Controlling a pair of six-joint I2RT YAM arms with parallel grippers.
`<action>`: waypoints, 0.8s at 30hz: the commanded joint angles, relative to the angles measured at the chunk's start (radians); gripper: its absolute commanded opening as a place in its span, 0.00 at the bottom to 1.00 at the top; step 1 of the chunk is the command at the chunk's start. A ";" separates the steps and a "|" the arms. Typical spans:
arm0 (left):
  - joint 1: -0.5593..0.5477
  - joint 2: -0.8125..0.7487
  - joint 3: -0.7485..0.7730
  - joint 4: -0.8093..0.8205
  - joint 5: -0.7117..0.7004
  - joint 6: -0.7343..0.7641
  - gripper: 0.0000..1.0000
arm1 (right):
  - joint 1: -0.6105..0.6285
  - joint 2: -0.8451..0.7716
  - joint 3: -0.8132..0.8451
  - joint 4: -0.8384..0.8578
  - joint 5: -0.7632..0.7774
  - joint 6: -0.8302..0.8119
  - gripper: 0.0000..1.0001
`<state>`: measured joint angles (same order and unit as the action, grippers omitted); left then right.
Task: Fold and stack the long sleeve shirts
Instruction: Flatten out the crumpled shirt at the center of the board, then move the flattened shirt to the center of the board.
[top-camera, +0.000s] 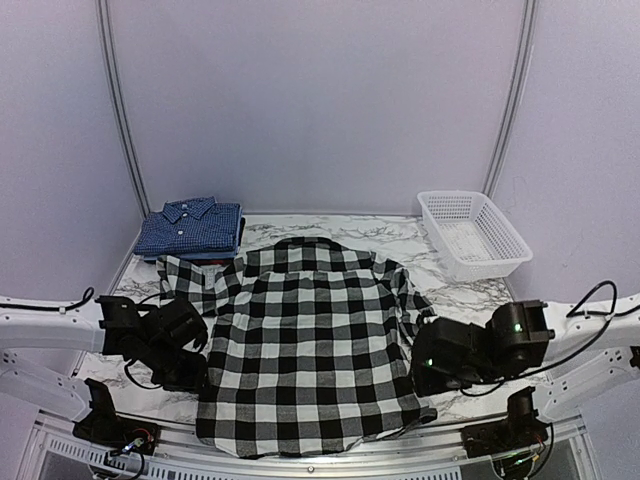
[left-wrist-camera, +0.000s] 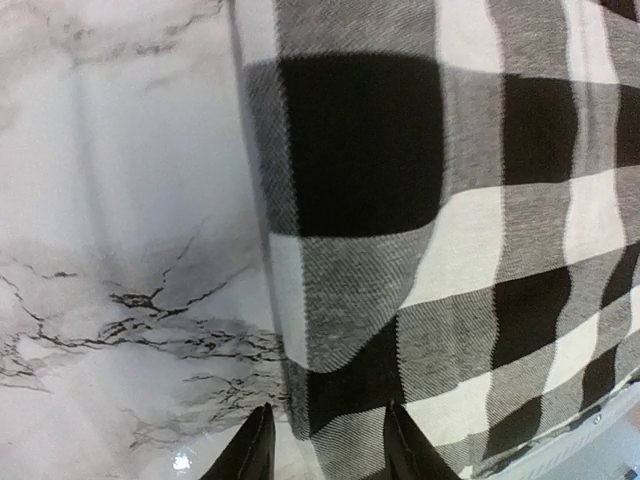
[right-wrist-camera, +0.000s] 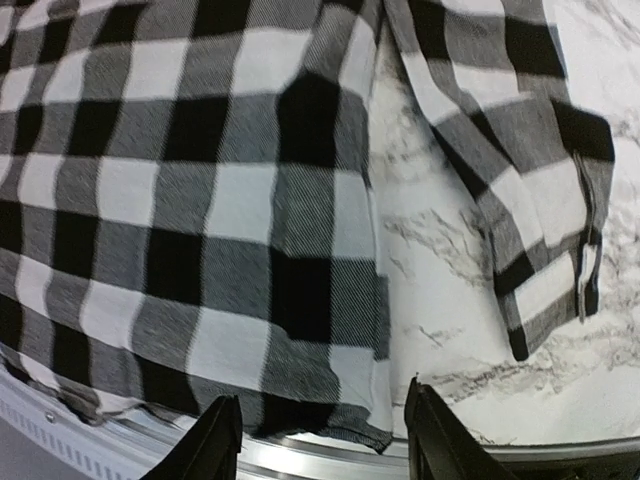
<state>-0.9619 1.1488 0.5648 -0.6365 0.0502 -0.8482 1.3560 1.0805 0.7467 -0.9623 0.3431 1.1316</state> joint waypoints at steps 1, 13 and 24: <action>0.043 -0.025 0.140 -0.093 -0.087 0.061 0.40 | -0.163 0.036 0.122 0.183 -0.006 -0.266 0.51; 0.488 0.133 0.335 0.026 -0.226 0.239 0.36 | -0.526 0.455 0.324 0.656 -0.258 -0.588 0.42; 0.794 0.237 0.274 0.279 -0.144 0.252 0.35 | -0.684 0.605 0.193 0.836 -0.324 -0.574 0.39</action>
<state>-0.2321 1.3846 0.8787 -0.4679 -0.1314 -0.6106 0.7151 1.6890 1.0050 -0.2050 0.0597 0.5667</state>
